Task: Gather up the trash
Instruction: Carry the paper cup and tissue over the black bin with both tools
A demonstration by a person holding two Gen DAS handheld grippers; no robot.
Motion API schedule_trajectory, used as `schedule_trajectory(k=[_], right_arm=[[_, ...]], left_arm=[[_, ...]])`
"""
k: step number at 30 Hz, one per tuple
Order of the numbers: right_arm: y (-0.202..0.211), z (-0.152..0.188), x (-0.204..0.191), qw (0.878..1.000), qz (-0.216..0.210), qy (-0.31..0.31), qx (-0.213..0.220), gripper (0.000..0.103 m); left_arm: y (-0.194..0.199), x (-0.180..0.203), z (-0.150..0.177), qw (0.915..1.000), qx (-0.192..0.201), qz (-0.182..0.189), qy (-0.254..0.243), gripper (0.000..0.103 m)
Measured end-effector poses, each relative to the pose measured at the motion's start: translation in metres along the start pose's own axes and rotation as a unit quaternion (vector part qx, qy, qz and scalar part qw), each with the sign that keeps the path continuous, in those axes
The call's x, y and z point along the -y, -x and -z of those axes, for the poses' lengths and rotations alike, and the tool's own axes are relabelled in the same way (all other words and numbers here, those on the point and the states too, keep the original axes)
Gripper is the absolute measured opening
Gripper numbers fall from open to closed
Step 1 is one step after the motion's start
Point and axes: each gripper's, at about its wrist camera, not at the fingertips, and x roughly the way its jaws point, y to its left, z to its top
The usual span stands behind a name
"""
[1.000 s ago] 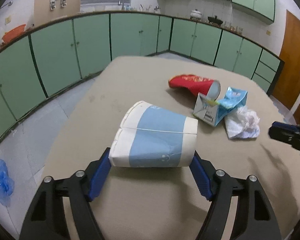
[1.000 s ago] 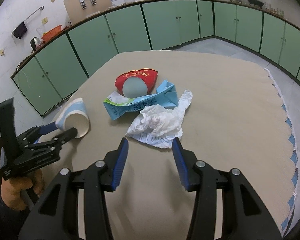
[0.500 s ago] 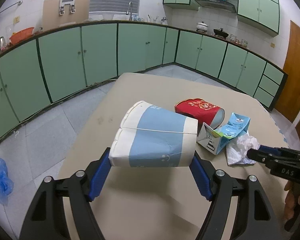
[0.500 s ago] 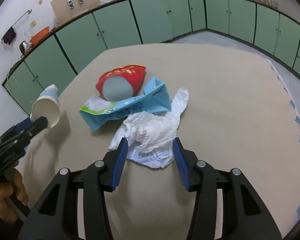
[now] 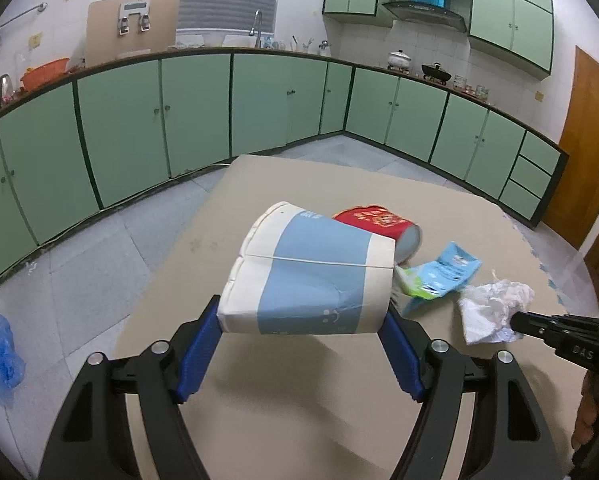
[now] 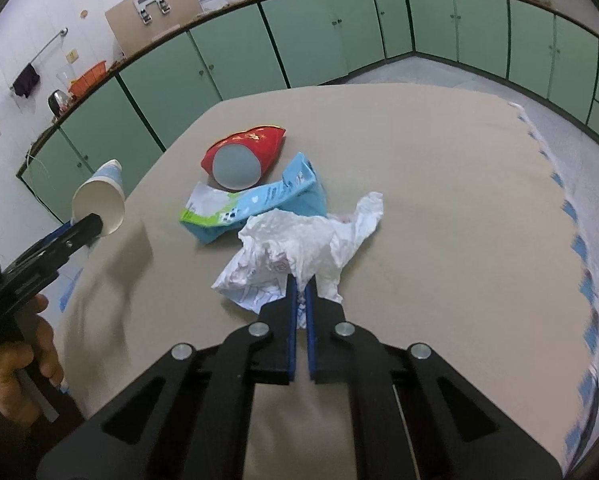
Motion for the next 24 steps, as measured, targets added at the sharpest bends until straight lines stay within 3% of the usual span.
schedule_trajectory(k=[10, 19, 24], right_arm=[[0.075, 0.039, 0.035, 0.999, 0.012, -0.025, 0.018, 0.003], [0.144, 0.075, 0.087, 0.996, 0.058, -0.058, 0.041, 0.003], [0.178, 0.102, 0.126, 0.991, 0.093, -0.086, 0.051, 0.003]], left_arm=[[0.037, 0.048, 0.019, 0.9994, -0.001, 0.030, -0.017, 0.074], [0.067, 0.125, 0.041, 0.9949, -0.001, 0.075, -0.067, 0.074], [0.079, 0.183, 0.054, 0.9882, -0.003, 0.116, -0.100, 0.074]])
